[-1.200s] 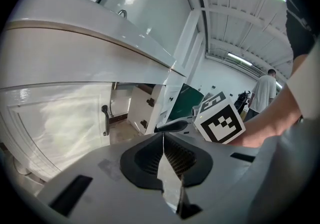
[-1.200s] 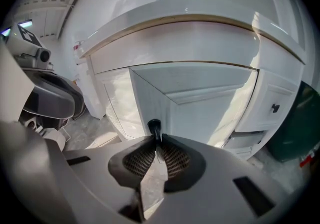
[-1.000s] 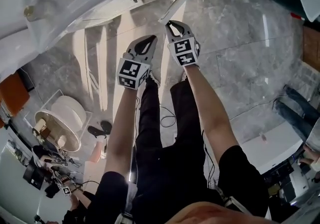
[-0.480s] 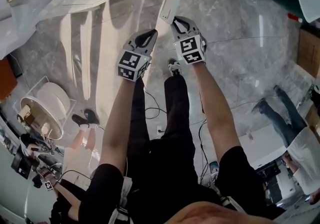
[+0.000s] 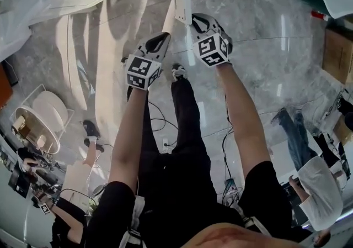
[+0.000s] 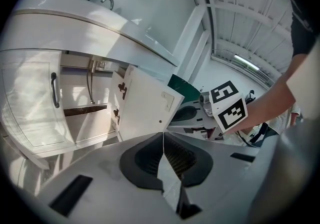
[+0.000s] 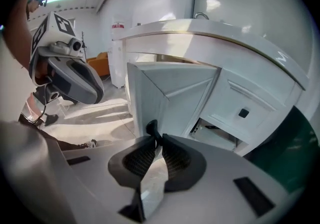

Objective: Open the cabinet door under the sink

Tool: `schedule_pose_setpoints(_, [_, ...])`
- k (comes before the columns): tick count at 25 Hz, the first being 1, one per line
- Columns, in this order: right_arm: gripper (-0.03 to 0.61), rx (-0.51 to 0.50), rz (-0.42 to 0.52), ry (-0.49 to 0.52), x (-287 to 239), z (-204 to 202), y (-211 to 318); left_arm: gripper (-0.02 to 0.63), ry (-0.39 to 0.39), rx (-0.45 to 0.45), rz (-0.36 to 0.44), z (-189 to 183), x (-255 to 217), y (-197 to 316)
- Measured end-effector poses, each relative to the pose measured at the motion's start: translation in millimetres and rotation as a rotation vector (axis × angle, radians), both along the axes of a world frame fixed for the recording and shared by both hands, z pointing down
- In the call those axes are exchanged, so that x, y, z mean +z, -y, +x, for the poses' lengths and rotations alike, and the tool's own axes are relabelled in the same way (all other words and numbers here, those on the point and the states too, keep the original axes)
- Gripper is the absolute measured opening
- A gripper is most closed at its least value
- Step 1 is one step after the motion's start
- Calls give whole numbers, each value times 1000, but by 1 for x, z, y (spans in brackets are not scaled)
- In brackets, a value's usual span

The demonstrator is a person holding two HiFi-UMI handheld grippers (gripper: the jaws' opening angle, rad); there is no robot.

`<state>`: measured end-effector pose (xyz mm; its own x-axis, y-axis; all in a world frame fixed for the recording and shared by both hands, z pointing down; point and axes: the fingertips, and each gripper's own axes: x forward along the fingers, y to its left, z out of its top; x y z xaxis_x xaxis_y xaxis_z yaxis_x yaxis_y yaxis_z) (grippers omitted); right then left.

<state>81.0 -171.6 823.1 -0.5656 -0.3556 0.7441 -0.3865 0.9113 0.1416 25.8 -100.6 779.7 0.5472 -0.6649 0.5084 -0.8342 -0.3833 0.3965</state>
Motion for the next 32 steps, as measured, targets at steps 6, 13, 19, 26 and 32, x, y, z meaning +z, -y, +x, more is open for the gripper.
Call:
schedule_pose_setpoints(6, [95,-69,31,-48,-1,29,13,17,-3,24,7,41,-8,14])
schedule_pose_setpoints(13, [97,-83,55,-67,-1,49,26,17,20,41,20,54,-19,28])
schedule_pose_setpoints(19, [104,-157,79,-105,1,48,27,17,32,36,21,51,-20,27])
schedule_pose_setpoints(26, [158,-172,84,-110,-7,67,8,17,31,7,45,44,-36,19])
schedule_pose_setpoints(32, [126,-146,24,-69,-35,71,-36,17,38,-37,50,5,-67,-7])
